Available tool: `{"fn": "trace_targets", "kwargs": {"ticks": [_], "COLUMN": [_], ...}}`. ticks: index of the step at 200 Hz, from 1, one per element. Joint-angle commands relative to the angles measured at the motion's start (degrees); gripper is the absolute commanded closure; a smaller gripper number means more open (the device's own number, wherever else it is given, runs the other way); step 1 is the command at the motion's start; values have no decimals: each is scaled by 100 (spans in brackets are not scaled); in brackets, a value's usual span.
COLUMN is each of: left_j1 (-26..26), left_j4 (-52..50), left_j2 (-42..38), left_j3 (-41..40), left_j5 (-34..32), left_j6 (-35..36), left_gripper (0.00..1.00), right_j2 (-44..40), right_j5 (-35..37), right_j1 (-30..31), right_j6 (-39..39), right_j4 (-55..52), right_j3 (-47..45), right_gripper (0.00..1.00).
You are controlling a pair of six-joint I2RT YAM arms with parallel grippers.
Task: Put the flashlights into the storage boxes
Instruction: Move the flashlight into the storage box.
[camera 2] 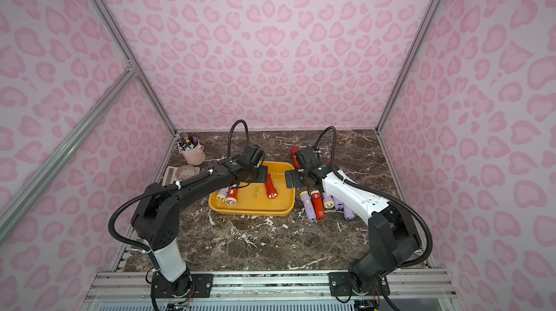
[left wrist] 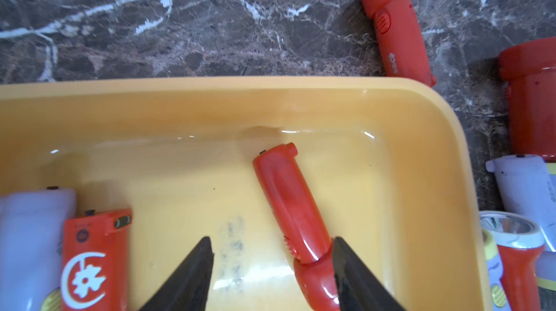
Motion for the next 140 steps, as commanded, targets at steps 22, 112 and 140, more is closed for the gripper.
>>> {"fn": "trace_targets", "kwargs": {"ticks": [22, 112, 140], "left_j1": [-234, -278, -205], "left_j4": [-13, -469, -465], "left_j2": [385, 1490, 1586], "left_j3": [119, 1034, 1077], "left_j5": [8, -394, -353], "left_j6": [-560, -495, -426], "left_gripper": [34, 35, 44], "right_j2": [-666, -1346, -1302], "right_j5": [116, 116, 56], "right_j1": [-28, -303, -347], "right_j6": [-96, -88, -96], "right_j4": [149, 178, 199], "right_j3": [-549, -1154, -1129], "right_gripper": [1, 1, 1]}}
